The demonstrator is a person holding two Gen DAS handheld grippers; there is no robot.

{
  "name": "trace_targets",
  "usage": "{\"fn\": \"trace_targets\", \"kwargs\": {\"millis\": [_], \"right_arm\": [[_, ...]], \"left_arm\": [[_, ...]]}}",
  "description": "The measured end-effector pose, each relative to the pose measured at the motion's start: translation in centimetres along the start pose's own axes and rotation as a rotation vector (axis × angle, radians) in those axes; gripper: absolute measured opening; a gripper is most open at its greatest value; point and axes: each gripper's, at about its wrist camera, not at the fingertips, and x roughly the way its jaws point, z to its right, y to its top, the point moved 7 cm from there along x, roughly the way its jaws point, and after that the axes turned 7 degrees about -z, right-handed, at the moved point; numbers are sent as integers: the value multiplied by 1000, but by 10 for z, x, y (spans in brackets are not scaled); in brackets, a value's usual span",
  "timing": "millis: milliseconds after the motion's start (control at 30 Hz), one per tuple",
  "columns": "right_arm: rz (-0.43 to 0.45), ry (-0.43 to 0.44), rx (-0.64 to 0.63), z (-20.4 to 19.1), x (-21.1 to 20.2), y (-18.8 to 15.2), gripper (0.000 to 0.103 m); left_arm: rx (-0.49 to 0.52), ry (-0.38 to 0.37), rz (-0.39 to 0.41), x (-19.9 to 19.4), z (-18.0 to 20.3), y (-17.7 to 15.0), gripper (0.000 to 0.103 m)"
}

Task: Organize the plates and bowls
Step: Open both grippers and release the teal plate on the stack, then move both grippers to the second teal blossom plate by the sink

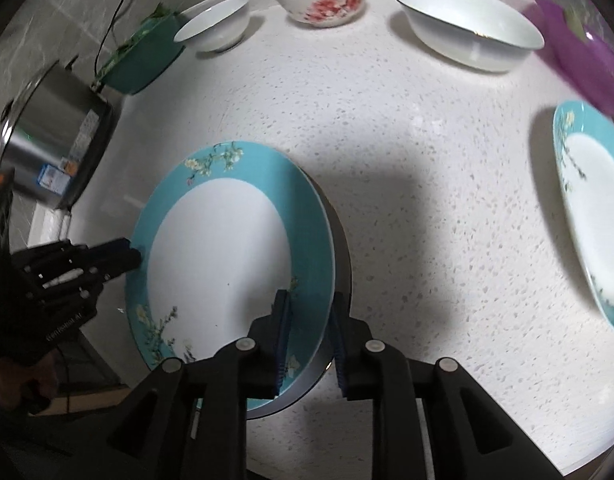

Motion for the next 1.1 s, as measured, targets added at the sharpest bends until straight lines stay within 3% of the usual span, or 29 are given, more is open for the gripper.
{"fn": "trace_targets", "kwargs": {"millis": [133, 367, 433, 467, 500, 567, 633, 767, 900, 1000, 1100], "right_arm": [[28, -77, -58, -6, 0, -3, 25], [92, -78, -102, -4, -2, -7, 26], [106, -66, -100, -2, -4, -8, 36], [114, -57, -94, -1, -5, -8, 40], [127, -50, -86, 0, -8, -9, 47], [153, -38, -54, 5, -16, -10, 54], [181, -1, -5, 12, -30, -10, 64], [289, 143, 136, 39, -77, -20, 78], [382, 285, 366, 100, -128, -43, 81], [470, 320, 496, 150, -164, -66, 83], [552, 357, 602, 203, -198, -89, 93]], "left_arm": [[-30, 16, 23, -1, 1, -3, 15], [-122, 6, 72, -5, -2, -15, 17], [-167, -20, 90, -10, -3, -20, 35], [-197, -36, 111, -16, -5, -22, 59], [-222, -59, 143, -23, -7, -23, 75], [-251, -98, 182, -37, -9, -24, 77], [-276, -148, 210, -51, -11, -18, 77], [-353, -365, 319, -83, -8, 10, 92], [-270, -509, 346, -105, 29, 46, 93], [-147, -601, 247, -103, 78, 68, 92], [-112, -554, 178, -96, 115, 85, 92]]}}
